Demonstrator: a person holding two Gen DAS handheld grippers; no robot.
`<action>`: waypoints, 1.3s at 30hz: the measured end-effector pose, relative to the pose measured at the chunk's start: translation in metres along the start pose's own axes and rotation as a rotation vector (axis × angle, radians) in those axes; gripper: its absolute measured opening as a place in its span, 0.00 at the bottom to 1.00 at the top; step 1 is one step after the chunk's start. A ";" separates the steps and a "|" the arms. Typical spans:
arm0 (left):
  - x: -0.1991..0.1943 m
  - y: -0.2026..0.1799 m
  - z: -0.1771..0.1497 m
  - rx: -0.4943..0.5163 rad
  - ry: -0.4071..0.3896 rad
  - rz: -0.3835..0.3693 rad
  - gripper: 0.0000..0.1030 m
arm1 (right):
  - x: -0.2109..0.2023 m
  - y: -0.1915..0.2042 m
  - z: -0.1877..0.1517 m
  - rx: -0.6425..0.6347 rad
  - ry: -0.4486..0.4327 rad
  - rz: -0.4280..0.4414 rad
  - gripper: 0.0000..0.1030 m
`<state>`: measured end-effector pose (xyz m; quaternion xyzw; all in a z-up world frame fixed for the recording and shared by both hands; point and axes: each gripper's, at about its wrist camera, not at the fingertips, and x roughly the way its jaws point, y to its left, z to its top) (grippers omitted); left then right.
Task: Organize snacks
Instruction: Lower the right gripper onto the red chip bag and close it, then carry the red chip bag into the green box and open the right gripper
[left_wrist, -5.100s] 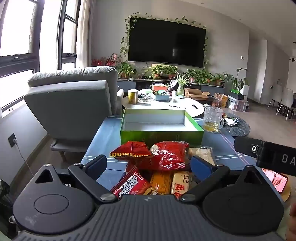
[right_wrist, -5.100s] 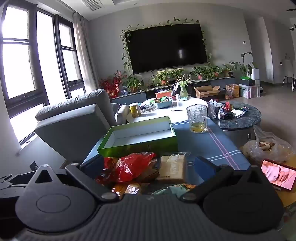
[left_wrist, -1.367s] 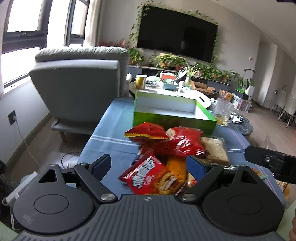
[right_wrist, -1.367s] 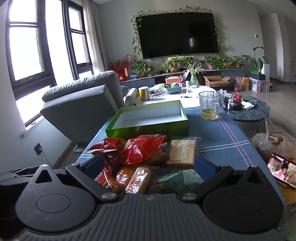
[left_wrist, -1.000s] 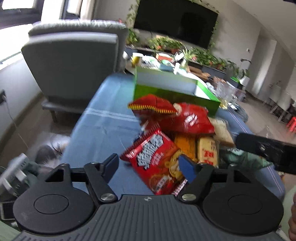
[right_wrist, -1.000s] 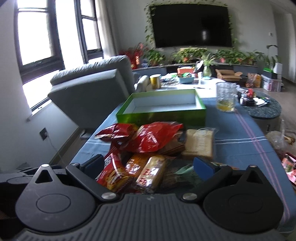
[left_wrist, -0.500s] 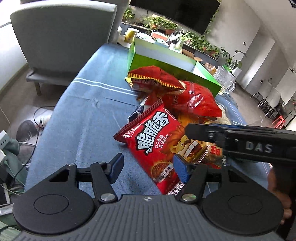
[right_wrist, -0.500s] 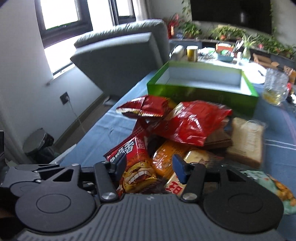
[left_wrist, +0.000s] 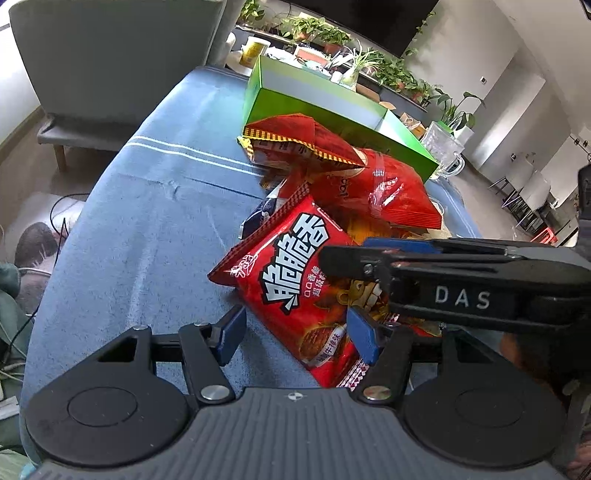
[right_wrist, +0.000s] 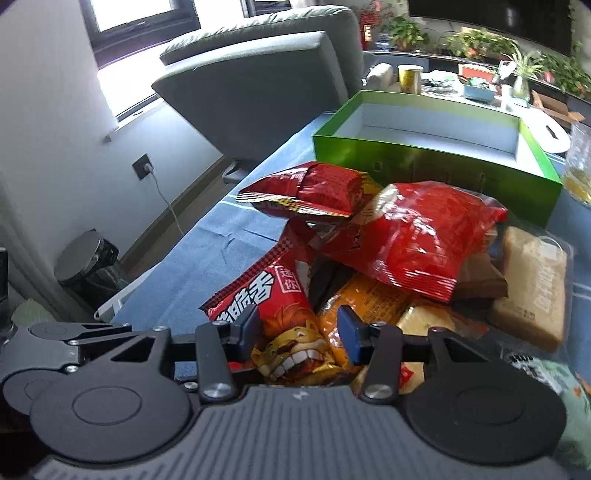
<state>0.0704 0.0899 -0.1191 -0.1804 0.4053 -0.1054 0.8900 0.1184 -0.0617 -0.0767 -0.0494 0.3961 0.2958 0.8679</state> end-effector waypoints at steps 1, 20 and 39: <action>0.001 0.000 0.000 -0.003 0.001 -0.006 0.56 | 0.003 0.000 0.001 -0.005 0.012 0.016 0.66; -0.042 -0.063 0.048 0.275 -0.274 -0.034 0.57 | -0.058 -0.007 0.030 0.089 -0.181 0.043 0.65; 0.029 -0.092 0.168 0.423 -0.351 0.026 0.59 | -0.022 -0.087 0.119 0.275 -0.324 0.092 0.65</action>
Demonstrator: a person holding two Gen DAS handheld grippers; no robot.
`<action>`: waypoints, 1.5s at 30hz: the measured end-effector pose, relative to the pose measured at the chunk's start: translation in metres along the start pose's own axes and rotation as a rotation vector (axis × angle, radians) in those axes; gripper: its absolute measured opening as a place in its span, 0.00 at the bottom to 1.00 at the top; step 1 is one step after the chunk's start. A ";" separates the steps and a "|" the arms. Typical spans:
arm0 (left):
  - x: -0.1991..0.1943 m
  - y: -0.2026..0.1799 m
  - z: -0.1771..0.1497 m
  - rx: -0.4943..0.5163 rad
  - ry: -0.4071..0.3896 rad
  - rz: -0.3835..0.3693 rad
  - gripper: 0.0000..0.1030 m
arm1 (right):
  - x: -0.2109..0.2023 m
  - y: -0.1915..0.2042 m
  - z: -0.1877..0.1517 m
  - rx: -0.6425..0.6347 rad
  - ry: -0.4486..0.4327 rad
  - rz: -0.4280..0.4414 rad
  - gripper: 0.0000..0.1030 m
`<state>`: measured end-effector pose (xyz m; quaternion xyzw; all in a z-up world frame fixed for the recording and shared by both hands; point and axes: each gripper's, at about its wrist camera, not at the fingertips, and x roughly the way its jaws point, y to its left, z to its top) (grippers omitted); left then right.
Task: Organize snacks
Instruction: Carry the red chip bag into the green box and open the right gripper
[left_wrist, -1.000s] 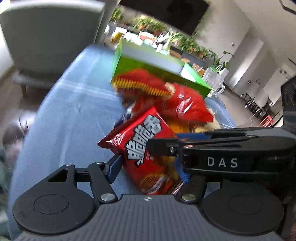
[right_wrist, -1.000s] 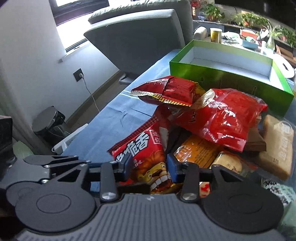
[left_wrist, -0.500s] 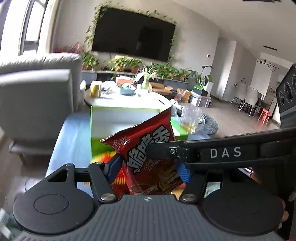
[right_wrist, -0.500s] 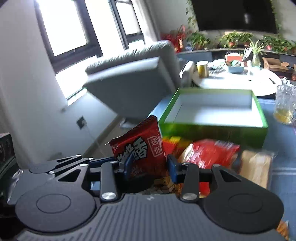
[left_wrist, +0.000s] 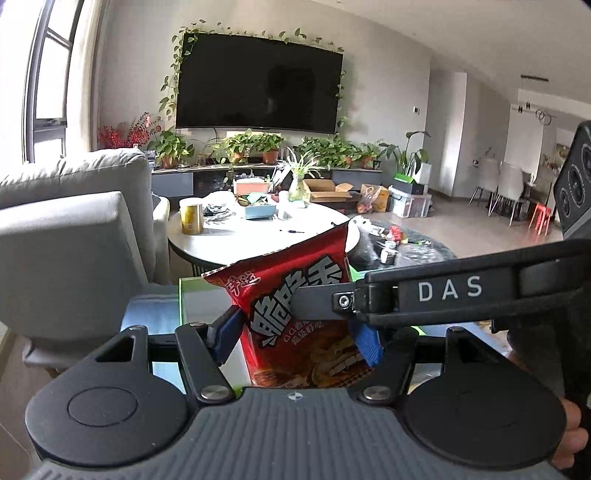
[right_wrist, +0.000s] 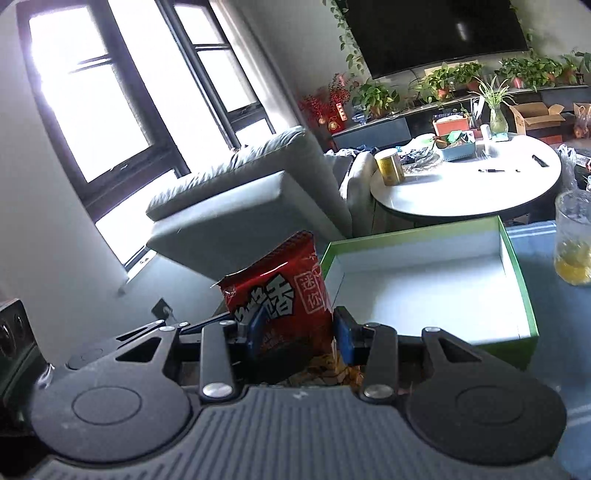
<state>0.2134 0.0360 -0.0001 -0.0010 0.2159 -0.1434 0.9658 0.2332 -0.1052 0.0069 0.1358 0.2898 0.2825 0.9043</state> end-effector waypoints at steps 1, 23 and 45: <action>0.007 0.003 0.002 0.007 0.003 0.002 0.59 | 0.006 -0.004 0.003 0.010 -0.001 0.000 0.65; 0.104 0.051 -0.032 -0.004 0.242 0.039 0.60 | 0.106 -0.046 -0.007 0.186 0.215 -0.046 0.66; 0.015 0.055 -0.041 -0.116 0.194 0.093 0.61 | 0.000 -0.020 -0.009 0.080 0.123 -0.075 0.66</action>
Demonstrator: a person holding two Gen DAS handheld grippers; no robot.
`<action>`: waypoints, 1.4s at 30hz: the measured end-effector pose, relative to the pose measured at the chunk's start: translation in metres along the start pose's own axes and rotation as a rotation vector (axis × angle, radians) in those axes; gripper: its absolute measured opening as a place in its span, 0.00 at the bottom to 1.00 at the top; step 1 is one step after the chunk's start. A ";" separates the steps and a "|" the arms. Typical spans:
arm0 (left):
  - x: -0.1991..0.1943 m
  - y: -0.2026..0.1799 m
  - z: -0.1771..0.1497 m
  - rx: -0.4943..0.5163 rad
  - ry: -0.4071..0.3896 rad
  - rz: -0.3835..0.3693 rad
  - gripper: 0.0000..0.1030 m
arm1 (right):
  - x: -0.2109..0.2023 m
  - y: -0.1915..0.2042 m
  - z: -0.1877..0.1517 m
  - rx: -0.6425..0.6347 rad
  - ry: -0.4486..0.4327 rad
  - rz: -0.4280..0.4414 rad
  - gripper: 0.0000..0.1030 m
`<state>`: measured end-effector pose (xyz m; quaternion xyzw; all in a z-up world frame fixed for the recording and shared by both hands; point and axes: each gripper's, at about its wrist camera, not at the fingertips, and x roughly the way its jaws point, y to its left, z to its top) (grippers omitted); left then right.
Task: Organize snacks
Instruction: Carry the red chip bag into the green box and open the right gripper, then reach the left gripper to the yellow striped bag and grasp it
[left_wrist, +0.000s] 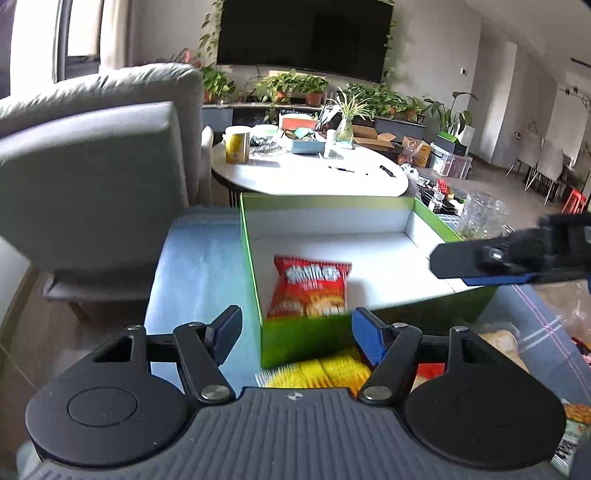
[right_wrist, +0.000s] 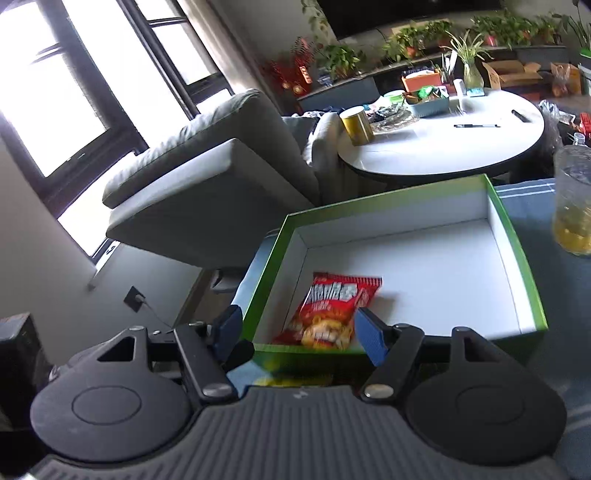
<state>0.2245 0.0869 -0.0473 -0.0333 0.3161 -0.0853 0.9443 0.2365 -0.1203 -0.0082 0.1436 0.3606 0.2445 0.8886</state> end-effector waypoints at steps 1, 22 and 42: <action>-0.004 0.000 -0.006 -0.011 0.005 -0.003 0.61 | -0.004 0.000 -0.006 0.005 0.001 0.003 0.66; -0.055 -0.045 -0.103 0.006 0.128 -0.195 0.45 | -0.033 0.010 -0.075 0.031 0.045 0.006 0.66; -0.009 0.039 -0.070 -0.249 0.035 -0.014 0.50 | -0.010 0.028 -0.086 0.053 0.079 -0.059 0.66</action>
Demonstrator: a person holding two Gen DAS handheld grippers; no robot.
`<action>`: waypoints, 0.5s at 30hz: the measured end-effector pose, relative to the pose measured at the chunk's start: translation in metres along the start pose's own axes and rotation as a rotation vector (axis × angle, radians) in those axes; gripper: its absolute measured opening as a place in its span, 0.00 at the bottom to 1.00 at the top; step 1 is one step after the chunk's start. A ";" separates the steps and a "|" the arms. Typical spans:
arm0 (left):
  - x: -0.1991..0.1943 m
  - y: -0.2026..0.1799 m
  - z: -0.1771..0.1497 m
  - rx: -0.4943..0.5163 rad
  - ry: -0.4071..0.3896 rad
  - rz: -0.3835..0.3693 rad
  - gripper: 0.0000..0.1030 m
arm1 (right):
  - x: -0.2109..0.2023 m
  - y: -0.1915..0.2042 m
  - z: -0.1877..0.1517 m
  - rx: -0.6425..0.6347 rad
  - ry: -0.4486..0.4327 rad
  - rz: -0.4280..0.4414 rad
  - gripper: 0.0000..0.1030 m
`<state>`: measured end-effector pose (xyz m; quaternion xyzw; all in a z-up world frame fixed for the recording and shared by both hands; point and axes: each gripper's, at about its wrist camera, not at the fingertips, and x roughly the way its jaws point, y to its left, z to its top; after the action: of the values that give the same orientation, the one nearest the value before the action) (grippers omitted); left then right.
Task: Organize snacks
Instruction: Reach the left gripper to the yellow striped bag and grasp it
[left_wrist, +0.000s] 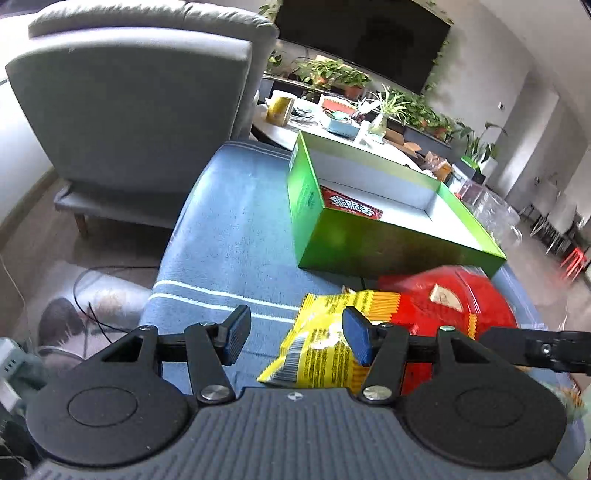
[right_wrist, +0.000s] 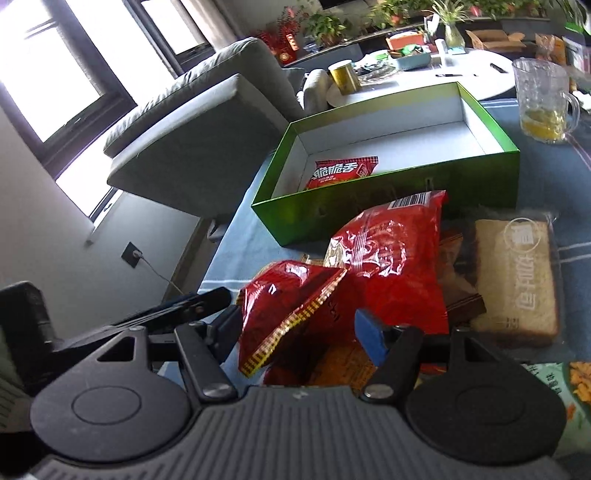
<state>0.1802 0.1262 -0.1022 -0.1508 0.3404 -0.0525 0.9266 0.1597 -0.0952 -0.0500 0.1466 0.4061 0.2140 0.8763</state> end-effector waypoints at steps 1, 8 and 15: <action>0.003 0.001 0.001 -0.010 -0.004 -0.003 0.50 | 0.001 0.001 0.001 0.006 -0.008 -0.008 0.66; 0.005 0.003 -0.013 0.020 0.009 -0.035 0.51 | 0.022 0.007 0.002 0.024 0.036 -0.069 0.66; -0.005 0.003 -0.022 0.041 0.045 -0.072 0.51 | 0.017 0.008 -0.007 -0.043 0.032 -0.100 0.66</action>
<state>0.1622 0.1245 -0.1162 -0.1426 0.3542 -0.0960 0.9192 0.1621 -0.0788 -0.0622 0.1039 0.4221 0.1807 0.8823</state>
